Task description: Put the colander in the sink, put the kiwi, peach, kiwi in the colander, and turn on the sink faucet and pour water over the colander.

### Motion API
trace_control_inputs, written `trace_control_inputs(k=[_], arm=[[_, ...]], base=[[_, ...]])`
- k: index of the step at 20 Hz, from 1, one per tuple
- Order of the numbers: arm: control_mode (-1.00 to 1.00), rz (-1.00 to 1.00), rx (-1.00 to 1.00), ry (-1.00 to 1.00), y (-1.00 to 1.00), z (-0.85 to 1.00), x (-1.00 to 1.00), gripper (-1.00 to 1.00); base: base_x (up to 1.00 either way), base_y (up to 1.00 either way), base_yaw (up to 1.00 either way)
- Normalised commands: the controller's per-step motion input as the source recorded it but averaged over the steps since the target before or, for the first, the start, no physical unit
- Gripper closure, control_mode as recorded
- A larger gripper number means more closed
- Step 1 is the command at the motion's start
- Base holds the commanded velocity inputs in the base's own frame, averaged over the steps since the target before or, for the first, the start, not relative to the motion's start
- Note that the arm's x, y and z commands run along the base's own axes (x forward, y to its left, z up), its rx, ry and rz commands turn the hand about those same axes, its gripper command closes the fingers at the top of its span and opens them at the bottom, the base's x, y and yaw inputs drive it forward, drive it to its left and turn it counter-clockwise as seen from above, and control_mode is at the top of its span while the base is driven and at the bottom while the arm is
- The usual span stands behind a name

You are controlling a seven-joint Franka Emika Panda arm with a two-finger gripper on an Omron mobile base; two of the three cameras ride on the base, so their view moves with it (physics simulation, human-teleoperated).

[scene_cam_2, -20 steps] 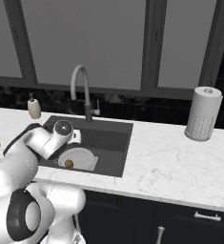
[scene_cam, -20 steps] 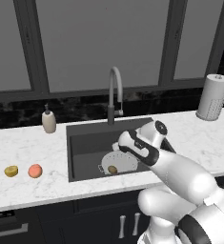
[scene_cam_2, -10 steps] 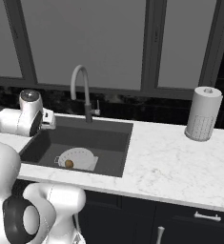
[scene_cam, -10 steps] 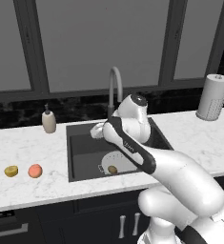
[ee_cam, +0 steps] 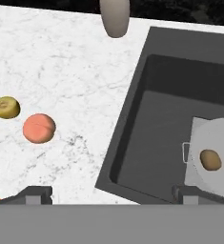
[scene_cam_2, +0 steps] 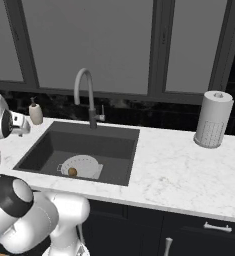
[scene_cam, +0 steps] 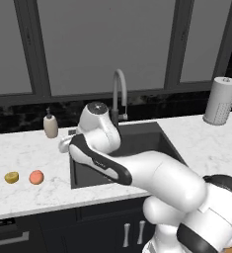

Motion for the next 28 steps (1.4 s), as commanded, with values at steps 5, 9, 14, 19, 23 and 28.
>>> trace_control_inputs(k=[5,9,14,19,23,28], arm=[[-1.00,0.00,-0.01,0.10,0.78,-0.16,0.00,-1.00],[-1.00,0.00,0.00,0.19,0.62,-0.19,-0.04,-1.00],[-1.00,0.00,-0.04,0.17,0.57,-0.25,-0.14,-1.00],[-1.00,0.00,-0.16,0.03,0.43,-0.34,-0.01,-1.00],[-1.00,0.00,-0.18,0.00,0.32,-0.37,0.00,-1.00],[-1.00,0.00,-0.11,0.00,0.29,-0.20,0.10,-1.00]], base=[[0.00,0.00,0.00],[0.00,0.00,0.00],[0.00,0.00,0.00],[0.00,0.00,0.00],[0.00,0.00,0.00],[0.00,0.00,0.00]])
